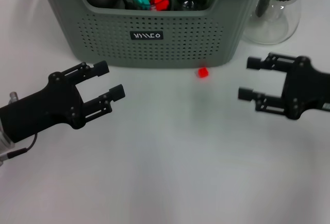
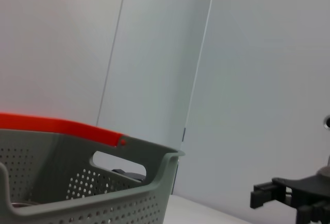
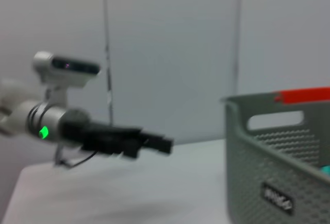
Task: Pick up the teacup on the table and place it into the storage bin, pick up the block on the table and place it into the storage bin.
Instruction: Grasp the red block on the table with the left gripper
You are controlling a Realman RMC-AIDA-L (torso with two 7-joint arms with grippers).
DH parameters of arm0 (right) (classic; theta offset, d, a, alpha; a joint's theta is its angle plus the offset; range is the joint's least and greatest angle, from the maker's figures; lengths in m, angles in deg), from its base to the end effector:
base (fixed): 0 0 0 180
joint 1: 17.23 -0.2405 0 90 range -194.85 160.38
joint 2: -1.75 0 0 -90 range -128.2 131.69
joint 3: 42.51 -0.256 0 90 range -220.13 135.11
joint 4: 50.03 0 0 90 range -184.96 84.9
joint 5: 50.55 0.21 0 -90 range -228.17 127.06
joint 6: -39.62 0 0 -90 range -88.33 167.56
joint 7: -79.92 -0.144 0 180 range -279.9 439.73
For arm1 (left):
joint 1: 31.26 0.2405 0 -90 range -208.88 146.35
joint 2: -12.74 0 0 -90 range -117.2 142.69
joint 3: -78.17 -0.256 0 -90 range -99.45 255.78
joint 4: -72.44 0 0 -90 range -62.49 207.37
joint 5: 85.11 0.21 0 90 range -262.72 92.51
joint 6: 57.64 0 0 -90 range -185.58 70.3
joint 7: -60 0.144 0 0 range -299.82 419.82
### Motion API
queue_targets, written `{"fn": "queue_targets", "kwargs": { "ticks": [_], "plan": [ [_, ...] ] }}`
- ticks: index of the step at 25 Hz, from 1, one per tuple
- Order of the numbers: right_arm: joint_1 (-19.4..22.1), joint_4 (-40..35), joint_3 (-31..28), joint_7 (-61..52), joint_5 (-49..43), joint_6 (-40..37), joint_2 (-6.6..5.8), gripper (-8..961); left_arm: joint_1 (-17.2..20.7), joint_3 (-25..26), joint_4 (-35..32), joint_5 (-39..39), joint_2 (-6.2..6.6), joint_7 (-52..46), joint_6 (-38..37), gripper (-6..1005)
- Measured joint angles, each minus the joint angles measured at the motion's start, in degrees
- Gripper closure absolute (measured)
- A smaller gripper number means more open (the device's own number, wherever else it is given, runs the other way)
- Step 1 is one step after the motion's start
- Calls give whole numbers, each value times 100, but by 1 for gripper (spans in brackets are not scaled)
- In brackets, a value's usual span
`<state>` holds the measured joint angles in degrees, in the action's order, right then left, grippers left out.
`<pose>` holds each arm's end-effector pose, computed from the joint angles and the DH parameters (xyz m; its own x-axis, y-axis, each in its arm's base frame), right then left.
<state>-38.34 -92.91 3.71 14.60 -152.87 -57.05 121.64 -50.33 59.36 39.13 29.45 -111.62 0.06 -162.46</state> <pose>0.2634 0.2898 0.0100 0.8026 -0.0897 -0.5898 -0.2656 -0.9390 -0.2186 -0.2952 0.2448 -0.0008 0.6185 0.1787 0.7652 0.4977 -0.8427 -0.2055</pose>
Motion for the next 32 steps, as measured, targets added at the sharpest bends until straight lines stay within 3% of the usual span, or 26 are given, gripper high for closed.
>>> {"fn": "queue_targets", "kwargs": {
  "ticks": [6, 15, 26, 32],
  "plan": [
    [-38, 25, -107, -120, -186, 259, -50, 242, 6, 5, 13, 59, 0, 55, 23, 324],
    [-447, 527, -37, -259, -616, 1094, 24, 242, 42, 29, 71, 64, 0, 86, 32, 325],
    [-782, 926, -41, -59, -822, 1239, 0, 242, 113, 24, 88, 121, -9, 158, 41, 324],
    [-596, 826, -583, -213, -793, 722, -186, 242, 30, -47, 88, 317, -3, 160, -8, 324]
  ]
}}
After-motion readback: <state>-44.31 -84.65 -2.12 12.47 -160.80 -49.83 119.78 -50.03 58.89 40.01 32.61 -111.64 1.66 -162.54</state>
